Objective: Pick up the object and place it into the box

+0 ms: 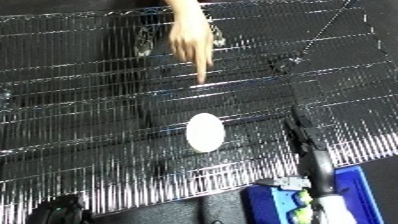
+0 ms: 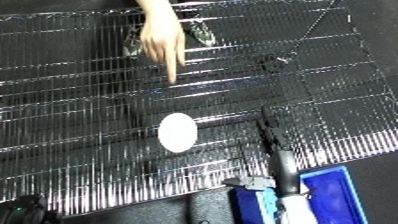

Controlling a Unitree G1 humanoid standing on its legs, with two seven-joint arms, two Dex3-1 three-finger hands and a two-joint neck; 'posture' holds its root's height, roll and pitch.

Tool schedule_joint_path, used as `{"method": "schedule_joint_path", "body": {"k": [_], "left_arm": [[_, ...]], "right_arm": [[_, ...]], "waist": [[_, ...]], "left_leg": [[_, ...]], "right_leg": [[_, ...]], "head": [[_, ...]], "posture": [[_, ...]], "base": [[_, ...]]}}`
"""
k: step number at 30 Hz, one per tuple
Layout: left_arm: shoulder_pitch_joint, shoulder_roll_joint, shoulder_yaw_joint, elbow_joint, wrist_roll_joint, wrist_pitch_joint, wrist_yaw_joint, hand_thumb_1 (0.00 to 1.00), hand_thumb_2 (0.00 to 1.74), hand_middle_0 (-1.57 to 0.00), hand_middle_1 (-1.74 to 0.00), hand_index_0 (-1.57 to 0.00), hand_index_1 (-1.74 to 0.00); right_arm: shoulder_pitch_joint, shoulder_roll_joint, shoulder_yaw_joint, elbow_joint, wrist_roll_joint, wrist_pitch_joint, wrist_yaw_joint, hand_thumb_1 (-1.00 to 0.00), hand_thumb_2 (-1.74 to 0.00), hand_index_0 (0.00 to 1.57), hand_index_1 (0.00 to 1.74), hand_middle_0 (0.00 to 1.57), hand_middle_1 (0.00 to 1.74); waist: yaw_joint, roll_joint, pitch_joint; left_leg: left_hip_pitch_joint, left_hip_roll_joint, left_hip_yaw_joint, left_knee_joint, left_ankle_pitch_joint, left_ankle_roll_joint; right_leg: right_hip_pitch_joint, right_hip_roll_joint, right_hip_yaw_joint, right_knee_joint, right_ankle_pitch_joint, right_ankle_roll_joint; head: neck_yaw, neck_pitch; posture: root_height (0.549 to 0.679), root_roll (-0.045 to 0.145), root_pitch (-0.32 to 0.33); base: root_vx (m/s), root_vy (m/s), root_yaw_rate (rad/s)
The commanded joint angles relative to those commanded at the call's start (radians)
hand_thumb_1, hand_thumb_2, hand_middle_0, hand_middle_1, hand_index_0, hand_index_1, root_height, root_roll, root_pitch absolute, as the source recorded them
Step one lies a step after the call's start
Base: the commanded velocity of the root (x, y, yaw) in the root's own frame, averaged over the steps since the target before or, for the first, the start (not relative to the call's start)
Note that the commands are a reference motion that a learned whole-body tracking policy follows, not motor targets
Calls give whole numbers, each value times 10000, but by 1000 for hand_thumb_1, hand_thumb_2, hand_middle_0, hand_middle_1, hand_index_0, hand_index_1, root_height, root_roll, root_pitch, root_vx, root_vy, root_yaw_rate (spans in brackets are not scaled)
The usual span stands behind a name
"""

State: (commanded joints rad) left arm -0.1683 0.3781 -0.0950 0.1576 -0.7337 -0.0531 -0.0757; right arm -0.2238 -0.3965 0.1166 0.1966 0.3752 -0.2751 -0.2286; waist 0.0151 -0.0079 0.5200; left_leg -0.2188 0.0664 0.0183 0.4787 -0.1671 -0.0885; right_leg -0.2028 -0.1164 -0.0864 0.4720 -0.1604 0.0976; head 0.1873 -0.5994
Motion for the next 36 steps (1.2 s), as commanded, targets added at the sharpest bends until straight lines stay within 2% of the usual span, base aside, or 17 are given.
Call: {"method": "schedule_joint_path", "body": {"k": [3, 7, 14, 20, 31, 36], "left_arm": [[-59, -1, -33, 27, 29, -4, 42, 1000, 1740, -1570, -1740, -1570, -1740], [-125, 33, -85, 46, 51, -5, 96, 1000, 1740, -1570, -1740, -1570, -1740], [-307, 27, -269, -48, 140, 44, 242, 1000, 1740, -1570, -1740, -1570, -1740], [-502, -5, -418, -118, 173, 59, 315, 1000, 1740, -1570, -1740, -1570, -1740], [-820, -58, -579, -265, 295, 201, 409, 1000, 1740, -1570, -1740, -1570, -1740], [-887, -105, -603, -329, 308, 306, 482, 1000, 1740, -1570, -1740, -1570, -1740]], "right_arm": [[-174, -21, 129, 207, -171, 42, -2, 0, 0, 0, 0, 0, 0], [-428, -91, 283, 399, -364, 86, -19, 0, 0, 0, 0, 0, 0], [-843, -123, 489, 385, -681, 237, -193, 0, 0, 0, 0, 0, 0], [-1184, -157, 662, 403, -676, 362, -227, 0, 0, 0, 0, 0, 0], [-1782, -46, 784, 608, -232, 490, -91, 0, 0, 0, 0, 0, 0], [-2087, 33, 814, 599, -176, 569, -16, 0, 0, 0, 0, 0, 0]], "waist": [[31, 36, 0], [66, 80, 0], [72, 139, 0], [58, 185, 0], [137, 322, 0], [184, 372, 0]], "left_leg": [[-211, -26, -18, 235, -72, 7], [-635, -113, -54, 699, -229, 53], [-1415, -345, 50, 1488, -584, 227], [-1990, -418, 43, 2008, -853, 338], [-2721, -498, -79, 2684, -1205, 439], [-2883, -526, -102, 2758, -1262, 459]], "right_leg": [[-196, -23, -7, 226, -45, -18], [-608, -61, 10, 713, -144, -36], [-1529, -125, 43, 1629, -348, -24], [-2229, -203, 136, 2234, -486, 4], [-3085, -297, 206, 3029, -695, -23], [-3318, -328, 193, 3184, -742, -38]], "head": [[41, -78], [39, -113], [10, 211], [45, 392], [-66, 723], [76, 780]], "posture": [[666, 37, -57], [663, 39, -48], [655, 42, -18], [648, 43, 8], [638, 41, 40], [636, 41, 51]], "base": [[16, 14, 16], [26, 20, 29], [12, 26, 61], [5, 25, 43], [24, 9, 60], [41, 19, 58]]}}
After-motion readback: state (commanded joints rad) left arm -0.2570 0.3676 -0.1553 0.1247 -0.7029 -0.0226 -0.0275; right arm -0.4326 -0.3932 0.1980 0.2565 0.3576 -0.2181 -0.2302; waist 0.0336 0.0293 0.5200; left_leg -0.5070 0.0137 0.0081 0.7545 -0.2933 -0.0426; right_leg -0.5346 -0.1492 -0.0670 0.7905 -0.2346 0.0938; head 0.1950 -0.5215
